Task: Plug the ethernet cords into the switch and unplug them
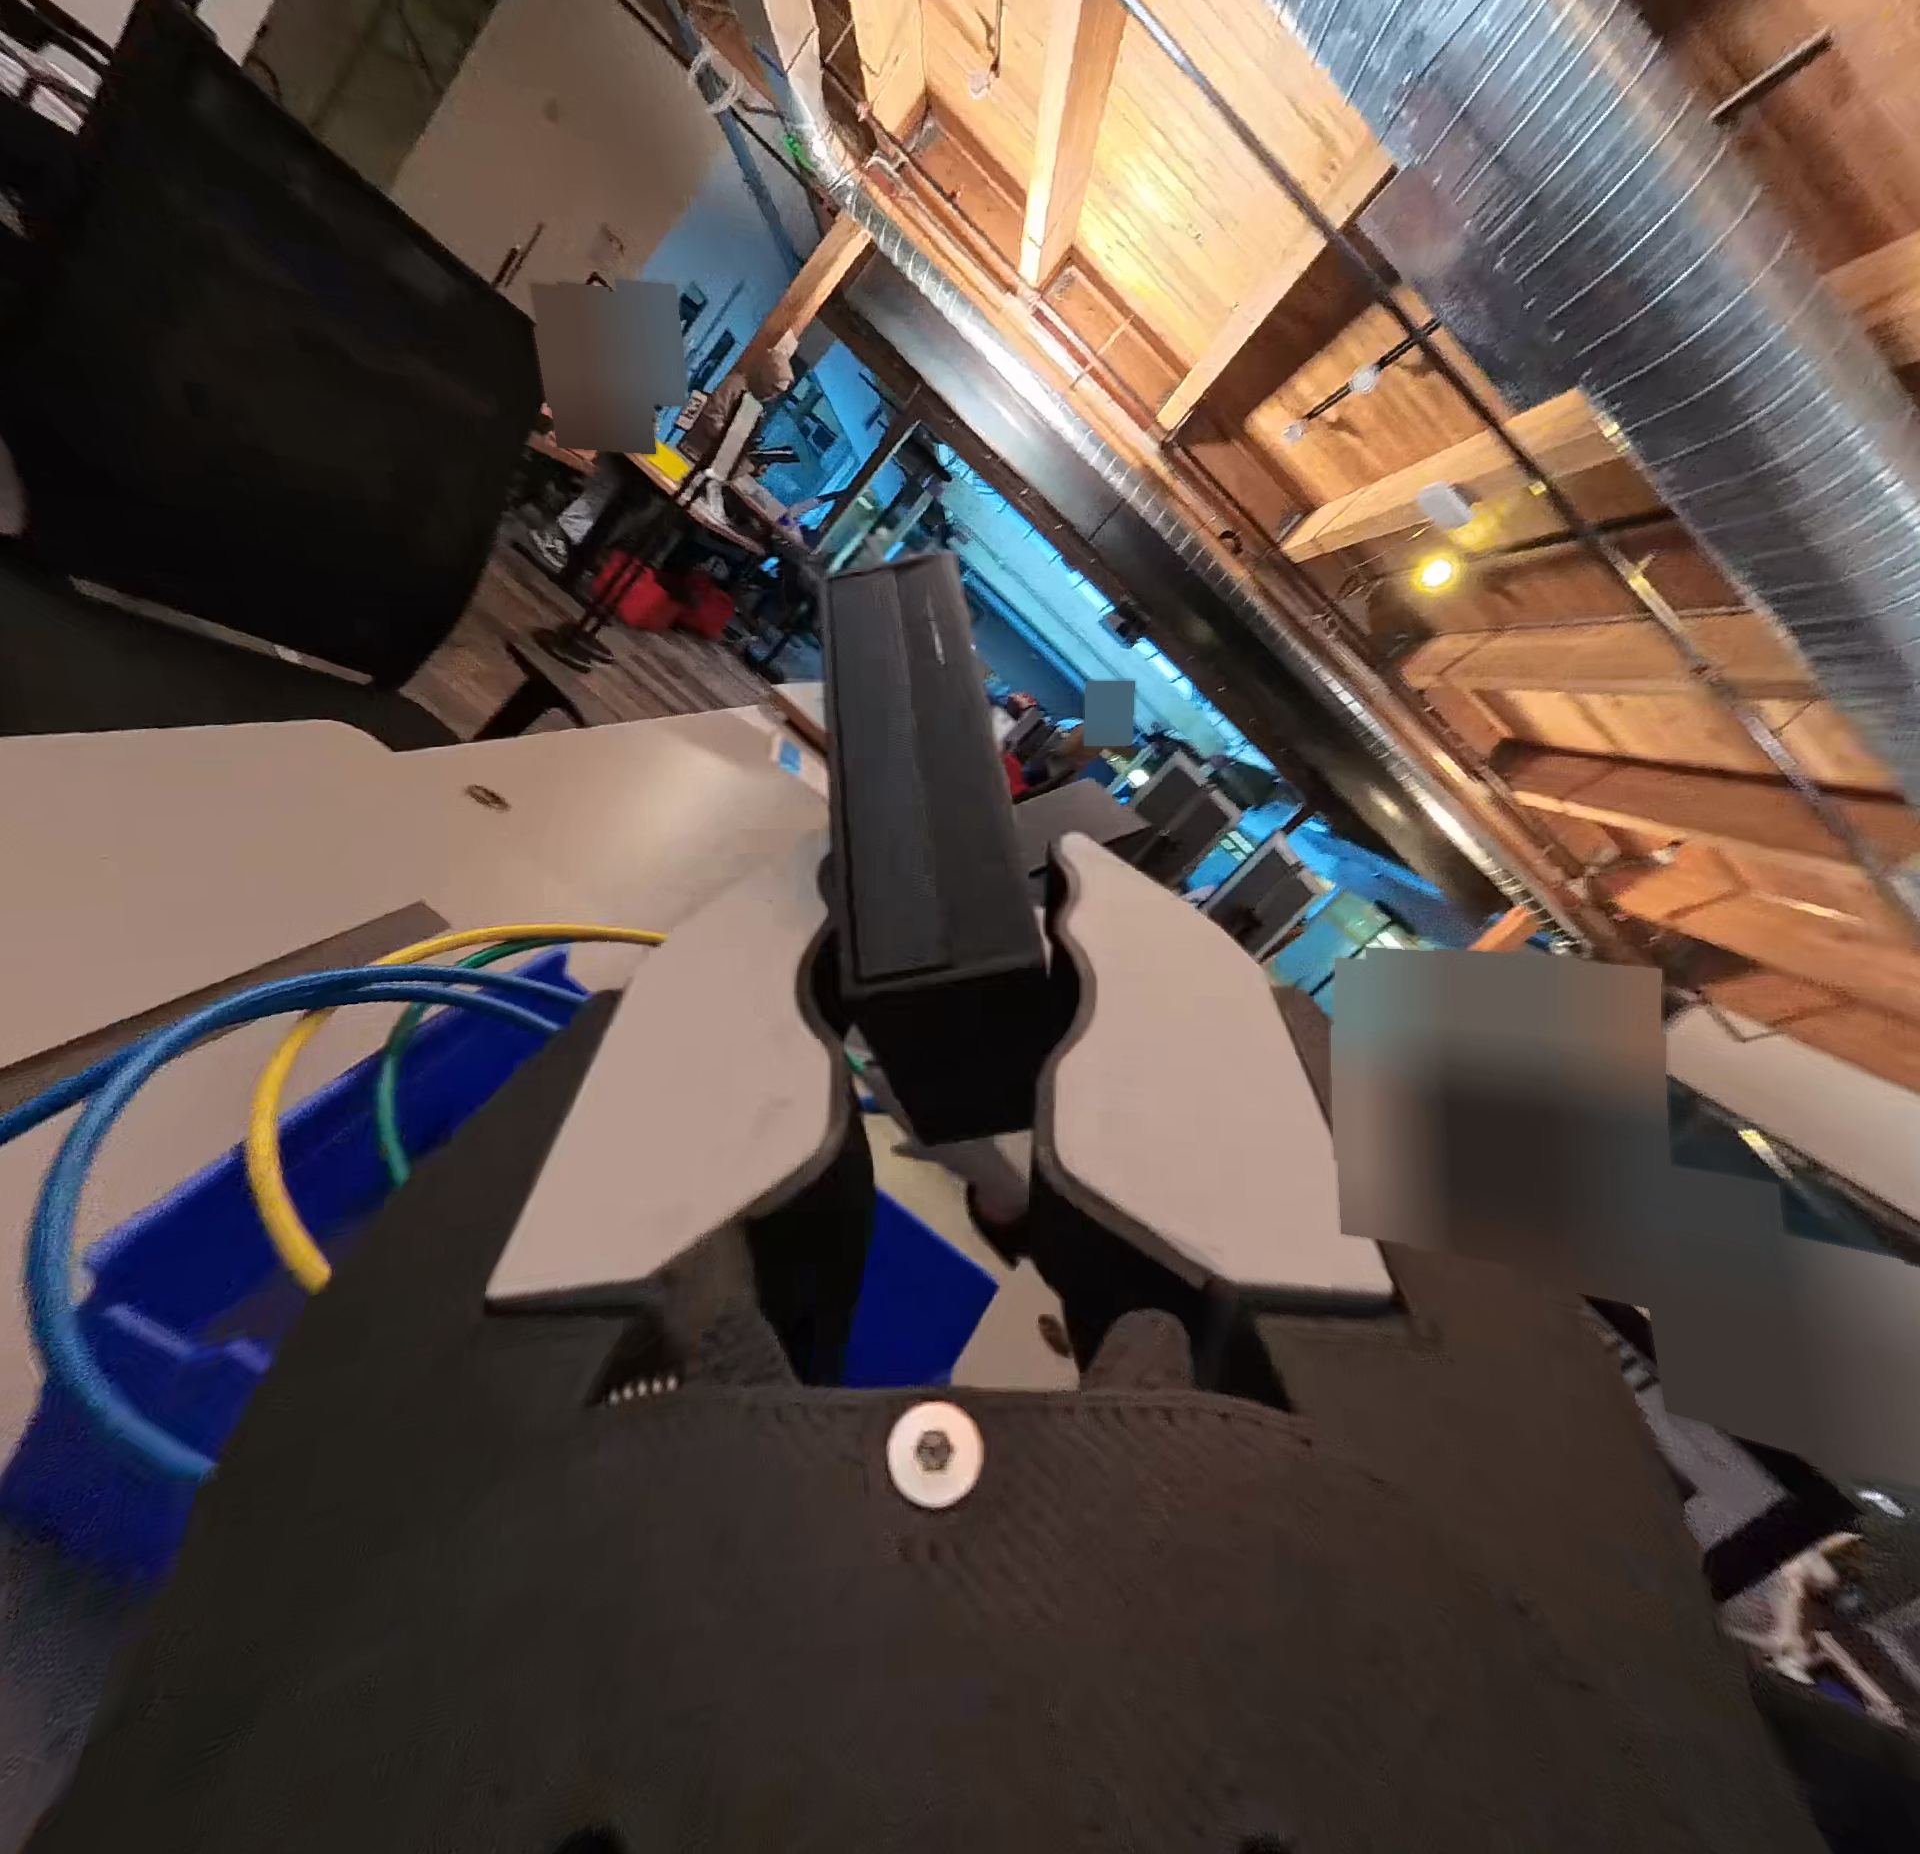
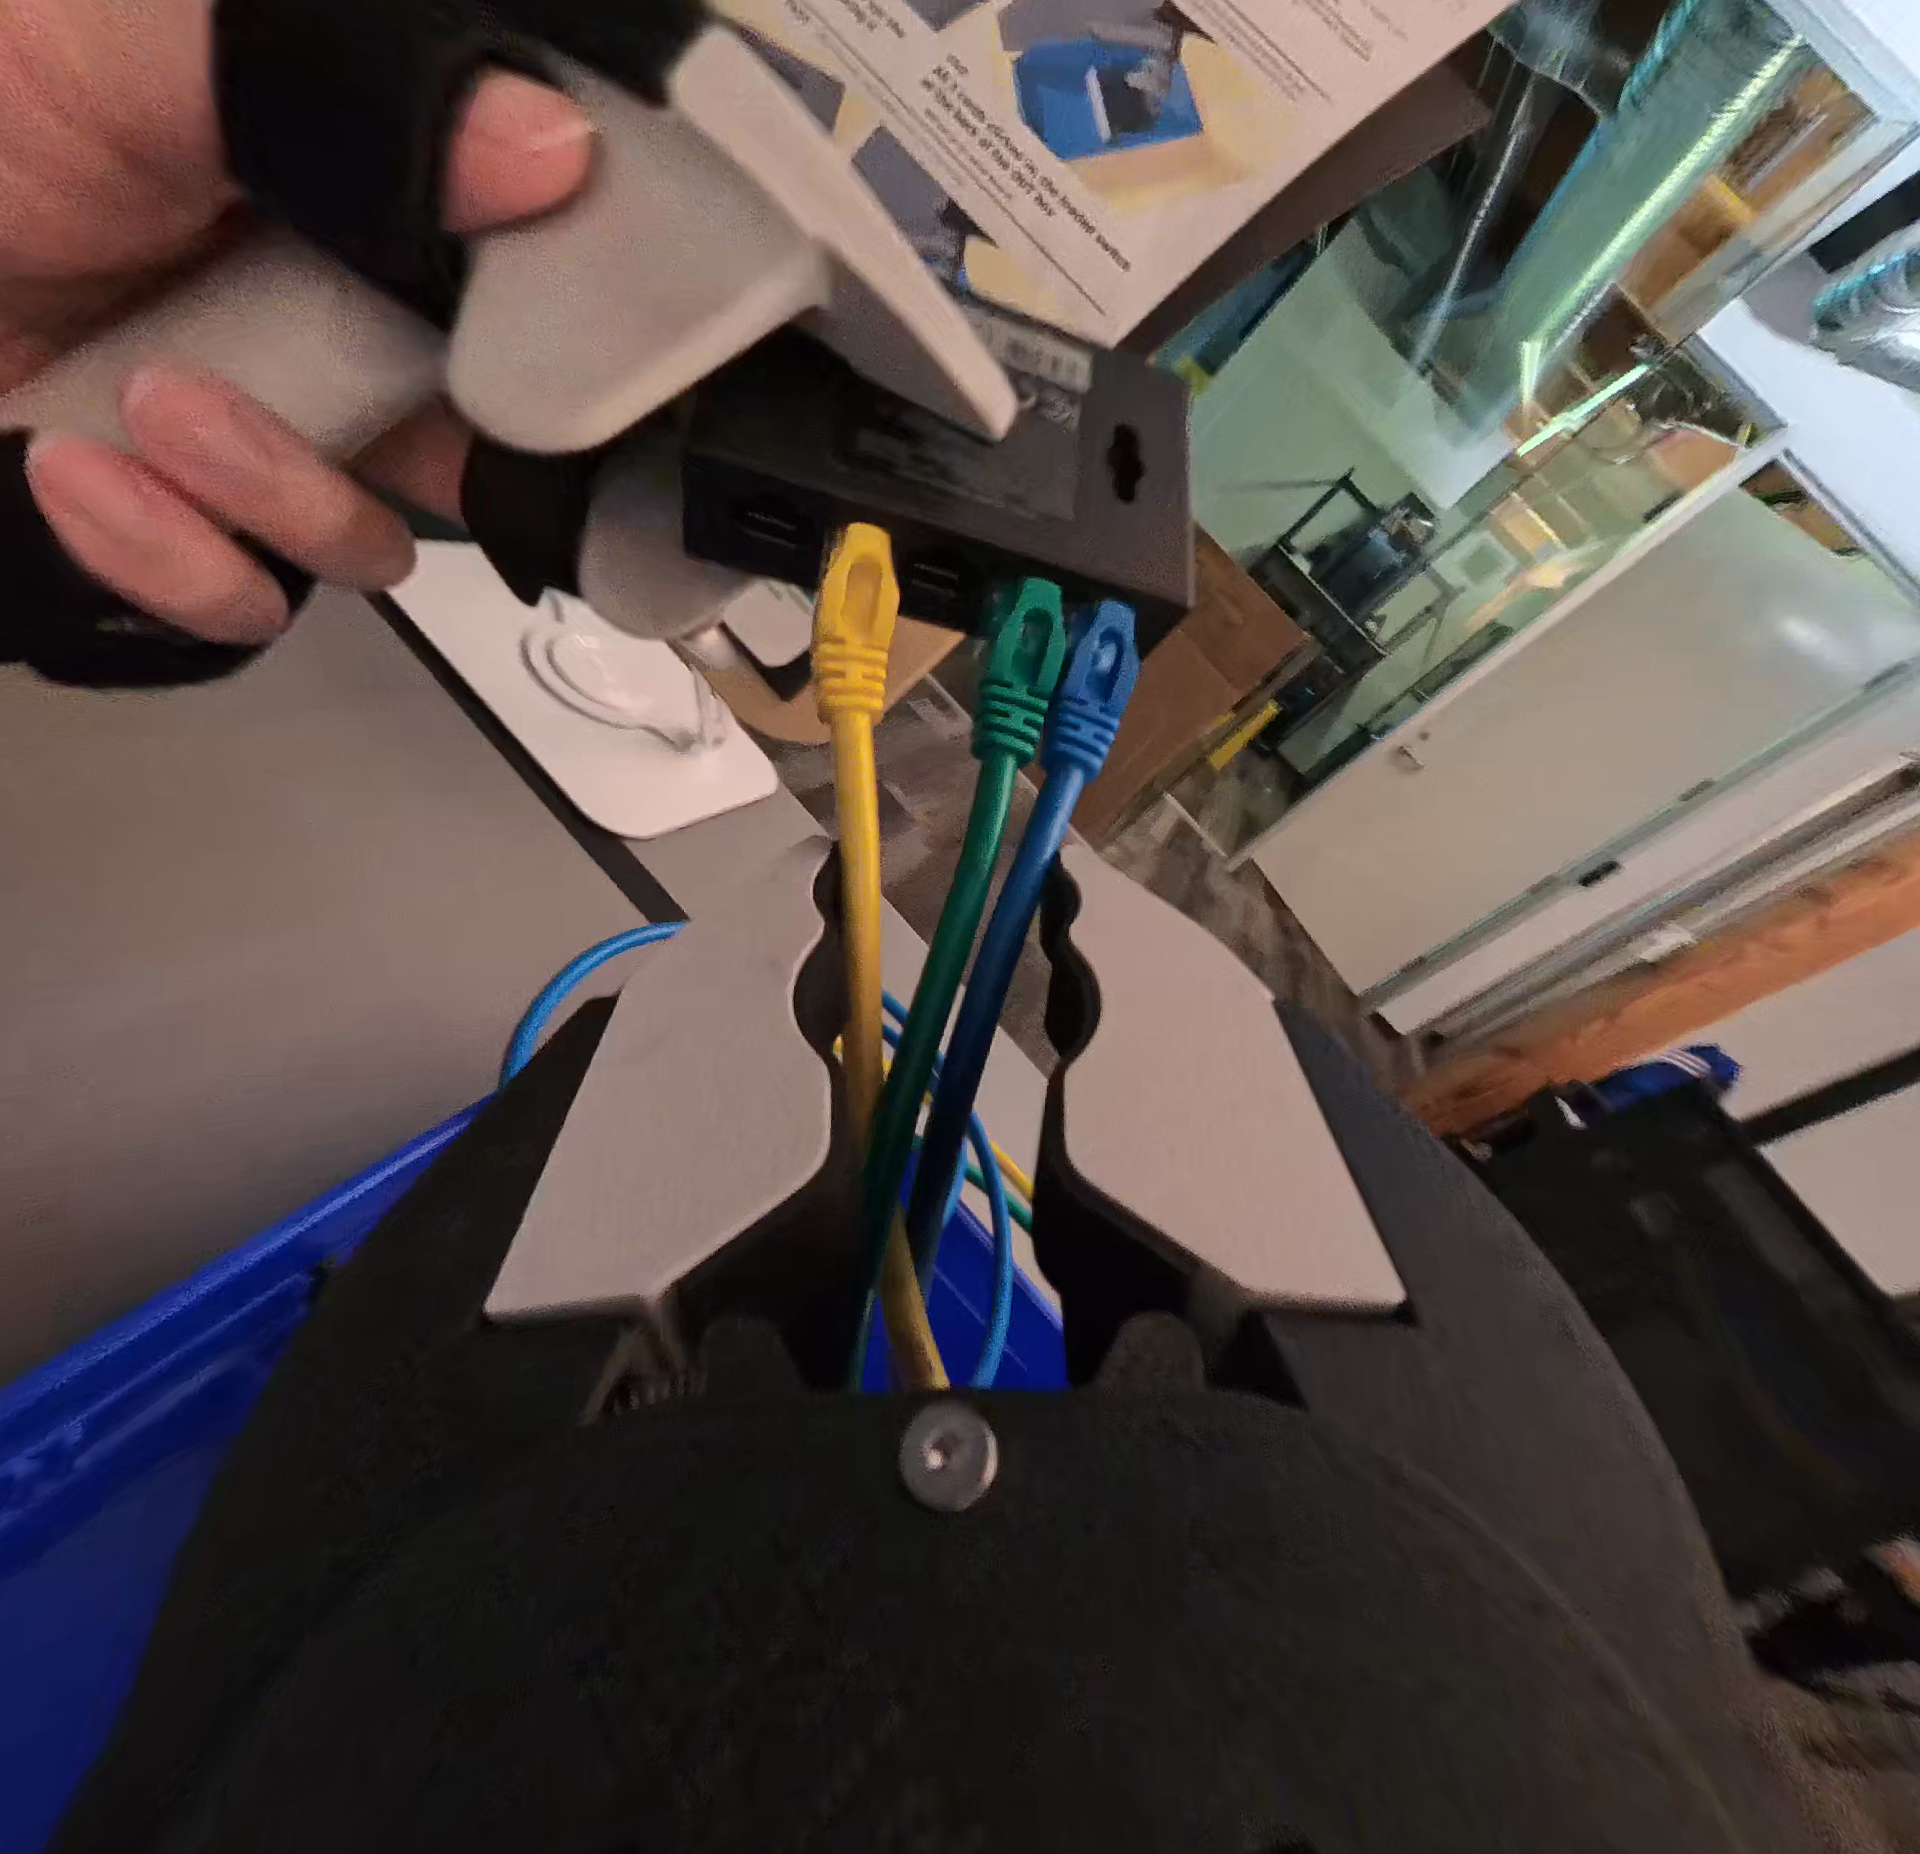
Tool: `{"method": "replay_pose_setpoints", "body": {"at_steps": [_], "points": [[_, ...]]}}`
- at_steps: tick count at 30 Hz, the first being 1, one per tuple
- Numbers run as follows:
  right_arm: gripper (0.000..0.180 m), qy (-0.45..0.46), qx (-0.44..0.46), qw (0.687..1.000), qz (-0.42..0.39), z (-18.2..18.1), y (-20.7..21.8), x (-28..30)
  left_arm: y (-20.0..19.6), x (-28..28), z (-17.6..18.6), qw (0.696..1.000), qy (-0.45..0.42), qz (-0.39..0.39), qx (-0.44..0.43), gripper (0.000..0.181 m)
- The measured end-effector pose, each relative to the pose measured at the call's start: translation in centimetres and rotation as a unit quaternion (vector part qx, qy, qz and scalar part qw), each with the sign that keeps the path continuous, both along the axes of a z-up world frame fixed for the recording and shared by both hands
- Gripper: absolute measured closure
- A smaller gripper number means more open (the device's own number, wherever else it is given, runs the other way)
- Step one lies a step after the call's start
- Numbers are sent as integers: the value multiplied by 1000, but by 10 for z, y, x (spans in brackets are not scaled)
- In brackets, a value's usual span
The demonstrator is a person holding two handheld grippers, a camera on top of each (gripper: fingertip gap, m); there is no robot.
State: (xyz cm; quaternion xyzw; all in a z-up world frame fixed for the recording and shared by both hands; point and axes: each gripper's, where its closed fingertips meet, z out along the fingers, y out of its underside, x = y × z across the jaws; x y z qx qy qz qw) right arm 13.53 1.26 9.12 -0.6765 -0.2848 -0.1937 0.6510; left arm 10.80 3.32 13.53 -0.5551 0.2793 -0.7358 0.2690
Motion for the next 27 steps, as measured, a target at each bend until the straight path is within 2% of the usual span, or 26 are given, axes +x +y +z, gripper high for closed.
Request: {"method": "replay_pose_setpoints", "body": {"at_steps": [1, 5, 8, 11, 16, 19, 21, 24, 27], "points": [[142, -9, 1, 1000, -10, -3, 1, 1, 1, 1, -1, 1000, -4, -6, -3, 150], [134, 18, -54, 996, 63, -17, -11, -7, 2, -1, -8, 998, 13, -7, 61, 151], [135, 87, -83, 987, 109, -7, -32, 3, 4, 1, -18, 988, 43, -6, 148, 151], [136, 175, -103, 967, 154, 8, -54, 23, -3, 14, -38, 981, 64, -51, 176, 152], [139, 213, -83, 967, 116, 3, -71, 78, 11, 33, -53, 962, 68, -9, 265, 151], [143, 242, -81, 957, 137, -14, -78, 85, 13, 38, -49, 949, 67, -9, 309, 152], [144, 232, -88, 962, 113, -30, -75, 98, 18, 42, -49, 932, 89, 8, 351, 151], [144, 216, -93, 971, 51, -49, -66, 129, 2, 42, -56, 922, 101, -72, 366, 151], [143, 257, -71, 964, -2, -52, -64, 167, -8, 41, -81, 894, 156, -120, 402, 151]]}}
